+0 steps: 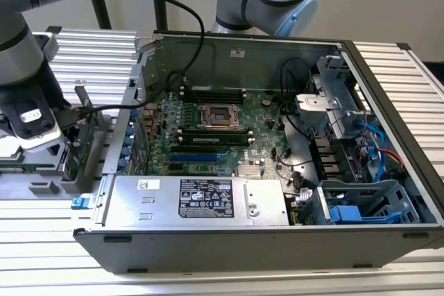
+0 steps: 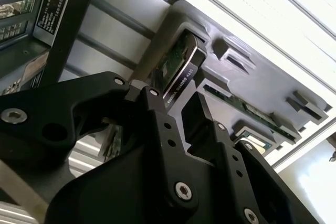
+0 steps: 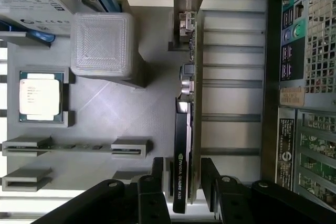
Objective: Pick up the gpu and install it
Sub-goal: 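Pick up the gpu and move the gpu toward the slot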
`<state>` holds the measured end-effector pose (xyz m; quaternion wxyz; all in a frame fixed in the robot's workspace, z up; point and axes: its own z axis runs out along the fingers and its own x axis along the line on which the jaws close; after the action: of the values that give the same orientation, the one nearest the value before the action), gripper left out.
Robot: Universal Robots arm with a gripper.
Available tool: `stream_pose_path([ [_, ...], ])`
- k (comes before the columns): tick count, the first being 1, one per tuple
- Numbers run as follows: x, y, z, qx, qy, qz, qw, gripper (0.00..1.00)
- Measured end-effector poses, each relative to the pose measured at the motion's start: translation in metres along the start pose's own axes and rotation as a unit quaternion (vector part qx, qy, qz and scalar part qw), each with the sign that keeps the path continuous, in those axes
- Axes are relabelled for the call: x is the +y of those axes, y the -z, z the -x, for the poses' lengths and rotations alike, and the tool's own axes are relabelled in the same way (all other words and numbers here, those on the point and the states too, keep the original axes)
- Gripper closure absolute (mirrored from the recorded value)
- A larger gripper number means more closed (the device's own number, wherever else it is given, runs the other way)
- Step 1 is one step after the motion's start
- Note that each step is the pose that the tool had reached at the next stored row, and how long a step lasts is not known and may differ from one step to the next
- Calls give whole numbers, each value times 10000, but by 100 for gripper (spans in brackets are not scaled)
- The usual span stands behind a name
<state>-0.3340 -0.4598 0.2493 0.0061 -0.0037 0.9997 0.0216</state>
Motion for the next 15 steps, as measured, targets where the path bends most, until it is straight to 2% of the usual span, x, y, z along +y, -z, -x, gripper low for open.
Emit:
stream_pose_path([
  [15, -4, -88, -1, 0, 0, 0, 10000, 0],
])
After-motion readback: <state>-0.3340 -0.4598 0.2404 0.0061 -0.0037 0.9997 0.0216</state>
